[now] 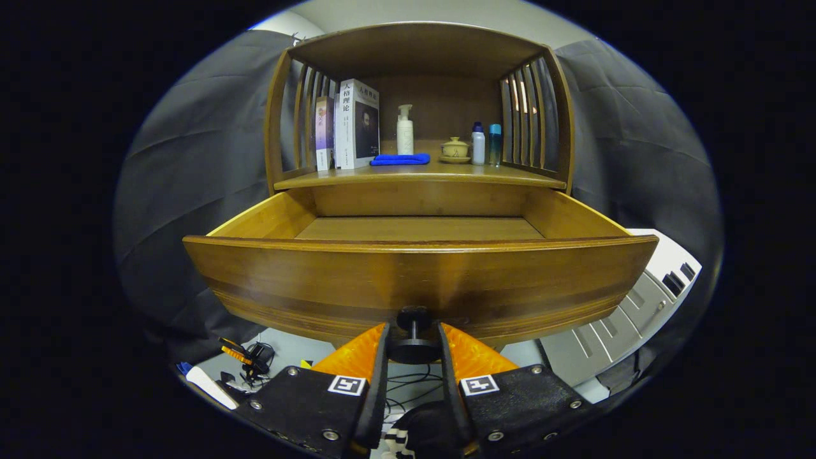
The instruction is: Pull open the drawer, take out the items inside it, and place them on the countertop above the cabinet.
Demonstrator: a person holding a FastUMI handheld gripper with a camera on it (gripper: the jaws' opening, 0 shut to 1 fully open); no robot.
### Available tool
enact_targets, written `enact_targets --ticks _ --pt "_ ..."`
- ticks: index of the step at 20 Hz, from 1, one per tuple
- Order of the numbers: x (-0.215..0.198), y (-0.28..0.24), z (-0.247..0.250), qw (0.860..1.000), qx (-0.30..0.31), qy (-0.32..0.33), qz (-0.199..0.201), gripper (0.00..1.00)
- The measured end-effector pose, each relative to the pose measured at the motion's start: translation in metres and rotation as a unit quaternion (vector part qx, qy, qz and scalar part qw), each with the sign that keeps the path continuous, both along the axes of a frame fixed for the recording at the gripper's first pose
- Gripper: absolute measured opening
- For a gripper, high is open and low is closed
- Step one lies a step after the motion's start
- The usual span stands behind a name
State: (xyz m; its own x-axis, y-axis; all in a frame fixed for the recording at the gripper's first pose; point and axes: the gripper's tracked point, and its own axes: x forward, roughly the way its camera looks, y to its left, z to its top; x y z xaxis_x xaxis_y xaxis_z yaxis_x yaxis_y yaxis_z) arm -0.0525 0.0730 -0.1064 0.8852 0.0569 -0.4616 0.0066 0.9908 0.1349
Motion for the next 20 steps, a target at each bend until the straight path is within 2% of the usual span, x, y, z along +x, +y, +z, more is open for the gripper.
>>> enact_targets --ticks 3,6,9,11,16,20 --pt "-0.001 0.001 0.001 1.0 0.008 0.001 0.005 0.43" --pt "0.001 -0.007 0.029 0.999 0.016 -0.048 -0.002 0.5" --pt "0.005 -0.013 0.061 0.995 0.019 -0.094 -0.003 0.84" --pt "0.004 -0.017 0.075 0.995 0.012 -0.099 -0.002 0.93" --pt "0.026 -0.028 0.11 0.992 0.011 -0.124 -0.02 0.93" --pt "0.054 -0.037 0.118 0.993 -0.028 -0.11 -0.031 0.93"
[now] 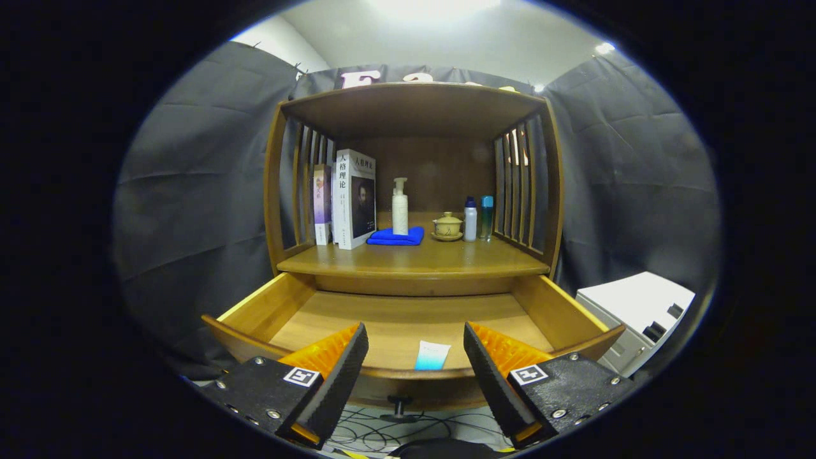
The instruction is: Pull open the drawer, take out the items inside it, and place them on the countertop above the cabinet.
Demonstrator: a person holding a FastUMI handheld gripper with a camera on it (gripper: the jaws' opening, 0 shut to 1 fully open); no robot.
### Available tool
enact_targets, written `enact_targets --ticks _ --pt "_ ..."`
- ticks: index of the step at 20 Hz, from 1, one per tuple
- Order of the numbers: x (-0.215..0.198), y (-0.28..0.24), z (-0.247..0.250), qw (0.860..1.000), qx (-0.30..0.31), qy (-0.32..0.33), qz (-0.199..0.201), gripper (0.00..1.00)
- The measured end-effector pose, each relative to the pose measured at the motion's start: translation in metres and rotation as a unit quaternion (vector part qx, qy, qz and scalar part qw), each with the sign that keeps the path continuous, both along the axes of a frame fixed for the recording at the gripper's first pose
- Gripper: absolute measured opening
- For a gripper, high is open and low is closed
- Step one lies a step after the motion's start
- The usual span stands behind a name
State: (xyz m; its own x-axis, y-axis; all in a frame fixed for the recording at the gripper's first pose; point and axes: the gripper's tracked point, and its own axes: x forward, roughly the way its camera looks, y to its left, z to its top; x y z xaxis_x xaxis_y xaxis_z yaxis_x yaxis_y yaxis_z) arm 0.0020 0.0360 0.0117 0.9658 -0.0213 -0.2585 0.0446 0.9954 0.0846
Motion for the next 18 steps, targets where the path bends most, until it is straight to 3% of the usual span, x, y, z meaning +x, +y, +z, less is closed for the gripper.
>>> enact_targets --ticks 8,12,18 --pt "0.068 -0.004 -0.043 0.993 0.019 0.112 -0.04 0.94" --pt "0.075 -0.024 -0.082 0.979 0.03 0.186 -0.08 0.94" --pt "0.092 -0.021 -0.116 0.958 0.051 0.27 -0.078 0.94"
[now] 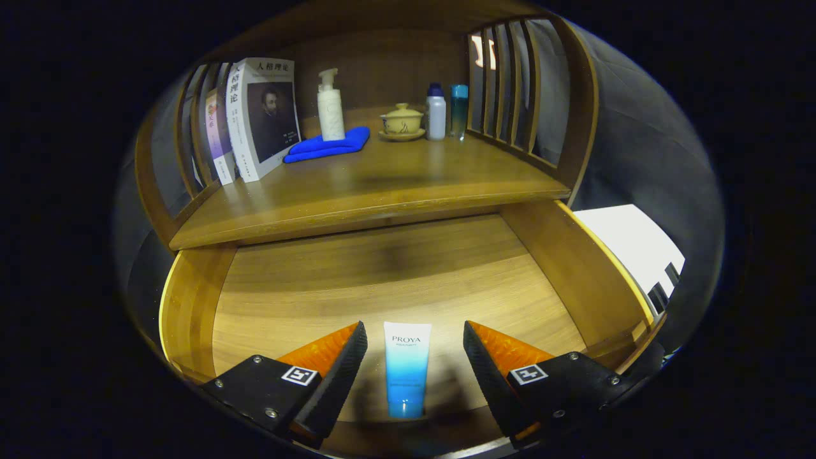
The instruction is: Pull open the drawer, take out the items inside it, and place them on the countertop above the cabinet.
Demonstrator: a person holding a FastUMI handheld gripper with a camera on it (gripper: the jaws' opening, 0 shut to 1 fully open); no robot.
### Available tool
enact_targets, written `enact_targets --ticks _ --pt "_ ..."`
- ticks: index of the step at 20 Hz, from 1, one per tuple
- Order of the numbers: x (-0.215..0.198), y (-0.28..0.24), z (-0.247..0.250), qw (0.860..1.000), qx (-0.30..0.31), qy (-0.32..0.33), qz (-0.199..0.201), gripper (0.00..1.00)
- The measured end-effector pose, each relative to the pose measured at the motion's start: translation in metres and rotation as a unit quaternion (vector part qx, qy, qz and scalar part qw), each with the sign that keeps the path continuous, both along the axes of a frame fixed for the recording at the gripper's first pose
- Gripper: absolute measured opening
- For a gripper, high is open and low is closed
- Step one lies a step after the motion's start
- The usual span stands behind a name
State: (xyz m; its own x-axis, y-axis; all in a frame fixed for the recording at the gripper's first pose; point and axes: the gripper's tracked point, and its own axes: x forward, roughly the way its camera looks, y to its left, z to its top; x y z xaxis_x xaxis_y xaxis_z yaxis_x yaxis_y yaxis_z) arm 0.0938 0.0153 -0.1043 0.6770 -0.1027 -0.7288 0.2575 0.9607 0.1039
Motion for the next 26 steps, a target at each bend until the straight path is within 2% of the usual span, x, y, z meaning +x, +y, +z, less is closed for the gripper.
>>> enact_targets --ticks 4,7,11,14,17,22,25,26 --pt "-0.016 -0.006 -0.037 0.995 -0.005 0.104 -0.006 0.94" --pt "-0.012 -0.006 -0.037 0.993 0.002 0.114 -0.011 0.94" --pt "-0.018 -0.001 -0.05 0.987 0.025 0.161 -0.003 0.95" --pt "-0.031 0.002 -0.062 0.976 0.044 0.215 -0.012 0.95" --pt "-0.032 0.006 -0.067 0.97 0.07 0.232 -0.02 0.95" --pt "-0.03 0.01 -0.062 0.973 0.067 0.222 -0.018 0.93" --pt "-0.028 0.008 -0.062 0.977 0.058 0.203 -0.009 0.55" --pt "-0.027 0.01 -0.063 0.978 0.061 0.197 -0.013 0.54"
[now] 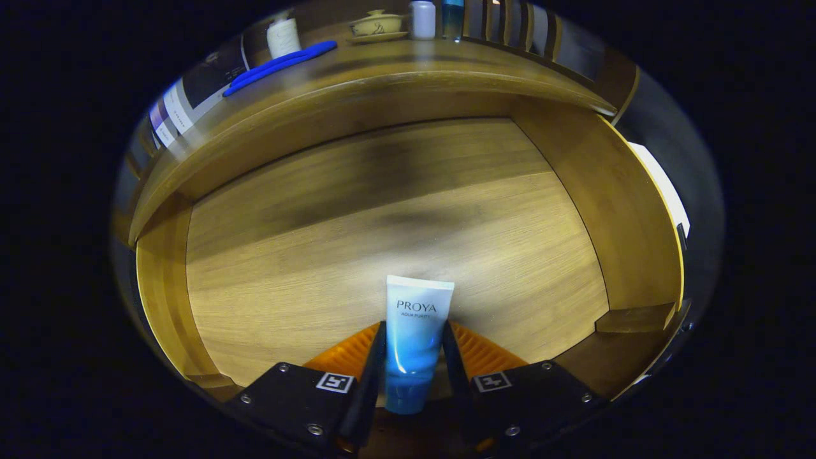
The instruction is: Pull open the drawer, take out the items inside it, and place them on the countertop above the cabinet.
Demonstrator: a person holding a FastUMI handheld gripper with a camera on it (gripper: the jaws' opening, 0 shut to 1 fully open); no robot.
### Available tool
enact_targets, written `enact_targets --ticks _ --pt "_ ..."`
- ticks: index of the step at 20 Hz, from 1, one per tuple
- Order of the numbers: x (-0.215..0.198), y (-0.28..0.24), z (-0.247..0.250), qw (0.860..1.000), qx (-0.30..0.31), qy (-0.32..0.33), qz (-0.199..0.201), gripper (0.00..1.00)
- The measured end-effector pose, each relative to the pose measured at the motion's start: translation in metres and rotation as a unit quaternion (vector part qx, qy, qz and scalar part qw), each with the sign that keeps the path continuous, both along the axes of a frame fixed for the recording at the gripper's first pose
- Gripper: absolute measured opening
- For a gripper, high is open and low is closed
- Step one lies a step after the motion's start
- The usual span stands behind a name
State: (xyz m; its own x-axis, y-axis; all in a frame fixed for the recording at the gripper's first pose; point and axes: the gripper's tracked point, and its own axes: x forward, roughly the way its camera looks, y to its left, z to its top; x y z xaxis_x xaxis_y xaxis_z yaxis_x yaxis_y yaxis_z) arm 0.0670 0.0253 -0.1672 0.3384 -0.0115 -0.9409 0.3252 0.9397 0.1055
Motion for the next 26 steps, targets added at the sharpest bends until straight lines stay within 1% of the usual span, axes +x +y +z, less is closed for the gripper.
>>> enact_targets --ticks 2,4,7,8,10,13,15,18,23,26 --pt "0.004 0.002 0.003 1.0 0.012 -0.021 -0.008 0.49" --pt "0.011 0.002 0.011 0.998 0.013 -0.053 -0.008 0.49" --pt "0.016 -0.002 0.021 0.995 -0.01 -0.093 0.016 0.48" --pt "0.019 0.001 0.025 0.993 -0.008 -0.114 0.02 0.48" --pt "0.025 0.006 0.039 0.988 0.003 -0.155 0.015 0.48" --pt "0.026 0.0 0.061 0.98 -0.012 -0.197 0.012 0.48" --pt "0.025 -0.007 0.08 0.974 -0.029 -0.226 0.012 0.48" --pt "0.029 -0.009 0.115 0.959 -0.042 -0.281 0.016 0.48" --pt "0.042 -0.014 0.166 0.936 -0.075 -0.341 0.034 0.48" --pt "0.053 -0.019 0.186 0.932 -0.089 -0.35 0.037 0.48"
